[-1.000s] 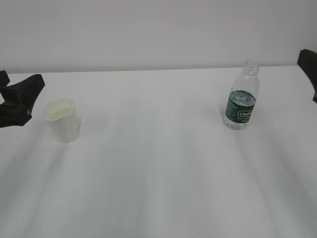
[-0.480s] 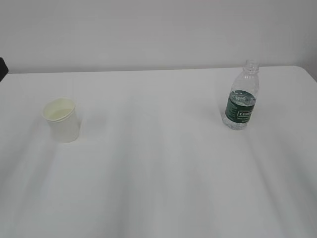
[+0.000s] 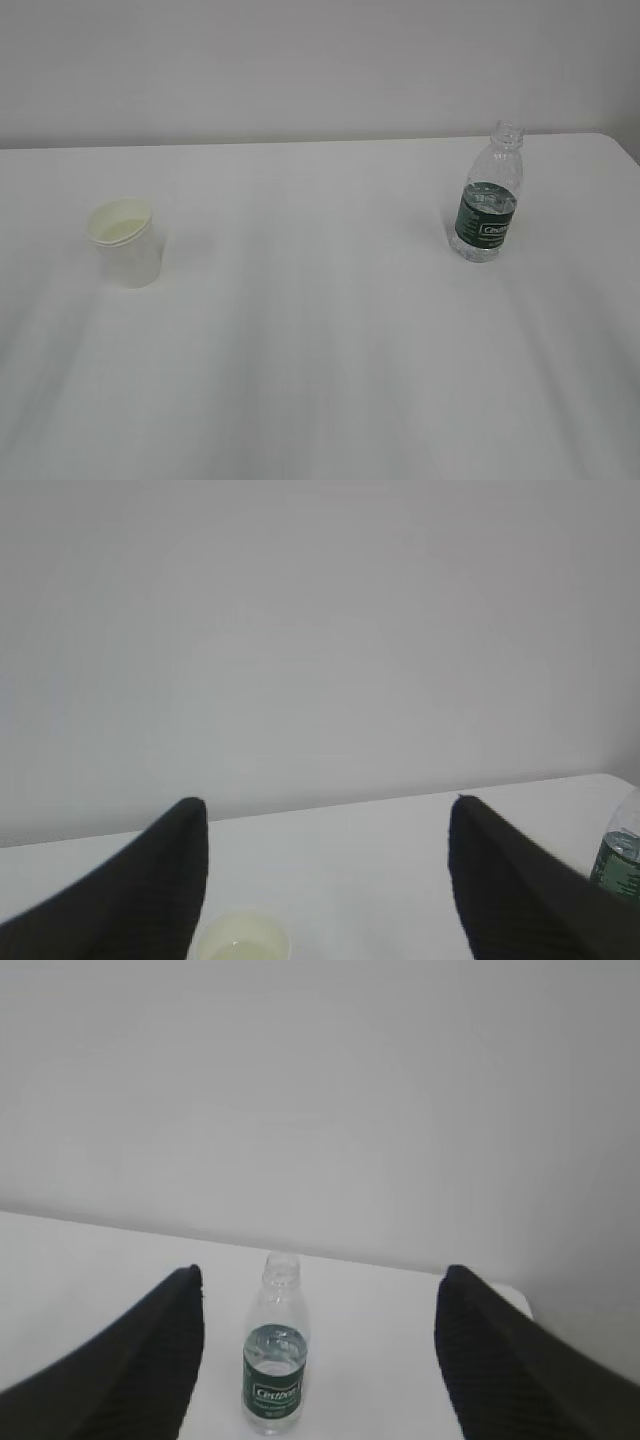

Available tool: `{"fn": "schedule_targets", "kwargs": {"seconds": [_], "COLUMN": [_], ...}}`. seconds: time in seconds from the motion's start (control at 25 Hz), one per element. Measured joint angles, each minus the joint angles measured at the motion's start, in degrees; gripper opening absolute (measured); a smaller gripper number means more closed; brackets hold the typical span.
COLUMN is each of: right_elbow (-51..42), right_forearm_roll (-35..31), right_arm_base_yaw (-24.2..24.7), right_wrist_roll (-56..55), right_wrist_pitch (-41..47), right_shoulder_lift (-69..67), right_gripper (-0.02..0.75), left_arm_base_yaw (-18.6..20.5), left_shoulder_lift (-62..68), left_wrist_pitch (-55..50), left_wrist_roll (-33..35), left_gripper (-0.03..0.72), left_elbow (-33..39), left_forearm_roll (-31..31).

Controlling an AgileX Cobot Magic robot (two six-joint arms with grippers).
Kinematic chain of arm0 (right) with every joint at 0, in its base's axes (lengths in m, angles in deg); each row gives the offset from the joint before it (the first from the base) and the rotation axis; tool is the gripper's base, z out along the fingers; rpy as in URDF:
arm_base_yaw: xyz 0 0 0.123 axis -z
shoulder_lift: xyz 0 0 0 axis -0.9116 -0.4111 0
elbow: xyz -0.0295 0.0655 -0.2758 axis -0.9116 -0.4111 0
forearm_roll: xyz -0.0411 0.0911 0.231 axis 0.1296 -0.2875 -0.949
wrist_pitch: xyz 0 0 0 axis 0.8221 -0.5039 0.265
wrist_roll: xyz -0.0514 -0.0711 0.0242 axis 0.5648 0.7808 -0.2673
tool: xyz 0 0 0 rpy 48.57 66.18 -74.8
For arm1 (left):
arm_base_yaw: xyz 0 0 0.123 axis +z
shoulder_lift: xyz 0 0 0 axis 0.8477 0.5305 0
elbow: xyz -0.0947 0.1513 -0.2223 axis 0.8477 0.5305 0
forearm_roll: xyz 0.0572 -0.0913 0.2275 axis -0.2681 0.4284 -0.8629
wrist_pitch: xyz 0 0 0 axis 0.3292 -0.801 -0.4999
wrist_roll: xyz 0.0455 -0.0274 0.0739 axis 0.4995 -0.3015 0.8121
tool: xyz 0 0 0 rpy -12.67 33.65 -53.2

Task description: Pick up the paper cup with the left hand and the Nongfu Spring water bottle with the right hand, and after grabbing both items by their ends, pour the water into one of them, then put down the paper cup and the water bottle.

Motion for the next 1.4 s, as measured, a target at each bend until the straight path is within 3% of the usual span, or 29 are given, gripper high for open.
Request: {"fn": "schedule_targets", "kwargs": {"seconds": [0.32,0.96,1.4], "right_elbow": [7.52,15.53,16.24], "right_forearm_roll": [-0.1,-0.1,2.37], "right_arm_base_yaw": [0.0,0.0,0.0], "right_wrist_roll": [-0.11,0.1,0.23], "right_wrist_pitch": [3.85,15.98,26.76], "right_shoulder_lift": [0.0,0.15,3.57], "right_gripper": [0.55,0.548,0.543], "left_arm_base_yaw": [-0.04,-0.04,-0.04], "left_shoulder_lift": [-5.86,-6.69,-13.2], "left_wrist_pitch": [-10.41,-37.03,-50.9], "left_wrist_roll": [0.0,-0.05,-0.05], "left_gripper": [0.534,0.533,0.51], "left_elbow": [-2.63,-22.91,-25.55], "left_forearm_roll": [0.0,-4.67,-5.83]}}
